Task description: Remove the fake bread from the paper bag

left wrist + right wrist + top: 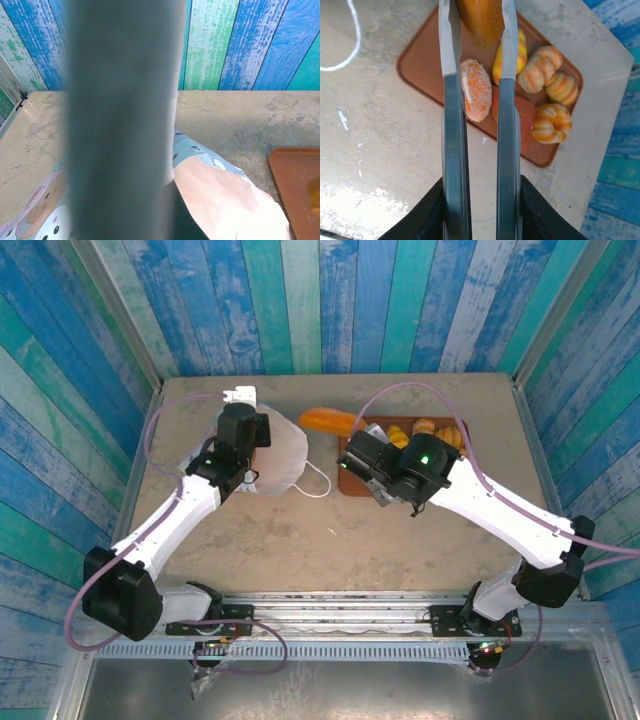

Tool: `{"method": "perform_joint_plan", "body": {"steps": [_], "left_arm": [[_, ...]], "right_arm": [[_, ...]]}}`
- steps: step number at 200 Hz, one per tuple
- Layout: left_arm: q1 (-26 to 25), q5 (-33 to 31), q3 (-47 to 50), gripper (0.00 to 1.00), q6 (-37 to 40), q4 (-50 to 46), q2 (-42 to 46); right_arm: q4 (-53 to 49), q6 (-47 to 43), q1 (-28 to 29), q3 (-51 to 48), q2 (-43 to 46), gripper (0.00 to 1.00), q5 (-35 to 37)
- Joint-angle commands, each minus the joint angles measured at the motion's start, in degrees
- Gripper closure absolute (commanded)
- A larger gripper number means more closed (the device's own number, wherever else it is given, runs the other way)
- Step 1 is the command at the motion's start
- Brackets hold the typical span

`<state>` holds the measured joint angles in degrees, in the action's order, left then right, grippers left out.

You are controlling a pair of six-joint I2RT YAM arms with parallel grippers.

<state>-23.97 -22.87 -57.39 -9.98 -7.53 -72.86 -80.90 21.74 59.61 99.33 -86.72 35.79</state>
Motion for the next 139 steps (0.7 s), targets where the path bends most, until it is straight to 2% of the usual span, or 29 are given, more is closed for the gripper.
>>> {"method": "perform_joint_plan", "body": {"steps": [1,48,69,139], "left_arm": [[0.19,-1.82,-1.50,1.00,-0.94,-0.49,-1.15],[0.24,-2.00,-0.45,1.00,-0.41,-0.03,0.61],[0.50,-2.49,-0.36,1.00,-0.21,-0.44,0.61],[2.70,-2.20,0.96,1.00,-1.03,-0.30,4.47]], "right_arm": [[-3.98,7.81,0.47,0.59,1.14,0.81,4.83],[-12.59,18.52,0.46,4.14,-6.51,0.81,6.81],[-12.53,21.15,0.50,4.62,-10.08,0.81,6.68],[-12.54,23.39,-0.58,8.24,-21.02,0.79,7.98]]}}
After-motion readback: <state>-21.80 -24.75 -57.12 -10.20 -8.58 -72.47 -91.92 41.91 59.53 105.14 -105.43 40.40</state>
